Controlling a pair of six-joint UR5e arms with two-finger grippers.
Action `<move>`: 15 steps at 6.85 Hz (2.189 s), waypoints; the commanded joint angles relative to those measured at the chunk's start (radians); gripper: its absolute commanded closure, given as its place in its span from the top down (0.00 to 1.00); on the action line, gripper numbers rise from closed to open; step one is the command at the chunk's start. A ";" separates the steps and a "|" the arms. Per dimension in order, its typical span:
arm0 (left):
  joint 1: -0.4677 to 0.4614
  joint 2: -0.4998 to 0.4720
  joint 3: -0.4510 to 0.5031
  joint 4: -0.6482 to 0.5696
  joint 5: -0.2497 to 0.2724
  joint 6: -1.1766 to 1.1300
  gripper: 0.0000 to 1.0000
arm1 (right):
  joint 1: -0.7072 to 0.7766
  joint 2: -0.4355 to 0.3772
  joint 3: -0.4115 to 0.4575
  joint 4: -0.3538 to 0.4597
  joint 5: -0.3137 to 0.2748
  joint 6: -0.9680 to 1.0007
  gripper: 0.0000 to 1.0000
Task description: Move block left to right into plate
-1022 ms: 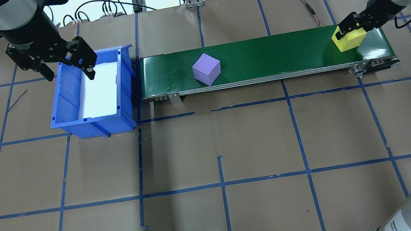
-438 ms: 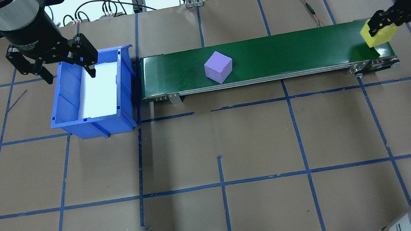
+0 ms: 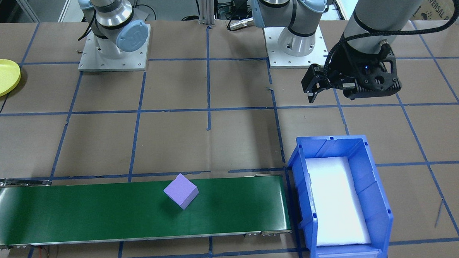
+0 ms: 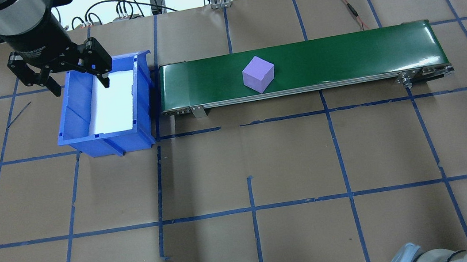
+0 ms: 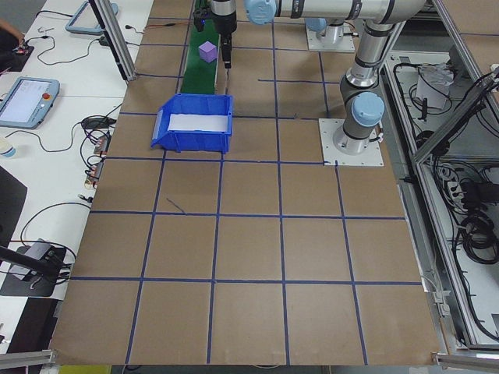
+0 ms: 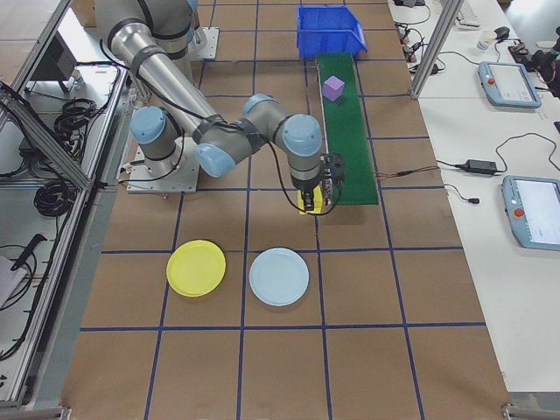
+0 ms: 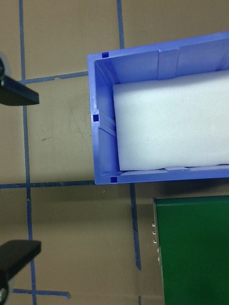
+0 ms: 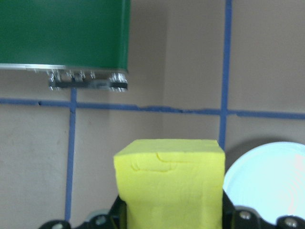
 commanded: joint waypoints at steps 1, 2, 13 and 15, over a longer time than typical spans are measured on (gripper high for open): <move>0.000 0.000 -0.002 0.002 -0.002 0.002 1.00 | -0.308 -0.067 0.151 0.004 -0.015 -0.273 0.27; 0.000 0.000 -0.001 0.002 -0.006 0.000 1.00 | -0.444 -0.068 0.217 -0.004 -0.014 -0.360 0.27; -0.002 0.002 -0.005 0.002 -0.005 0.003 1.00 | -0.358 -0.035 0.241 -0.124 0.075 -0.230 1.00; -0.002 0.002 -0.005 0.002 -0.005 0.003 1.00 | -0.033 -0.006 0.067 -0.001 0.069 0.109 1.00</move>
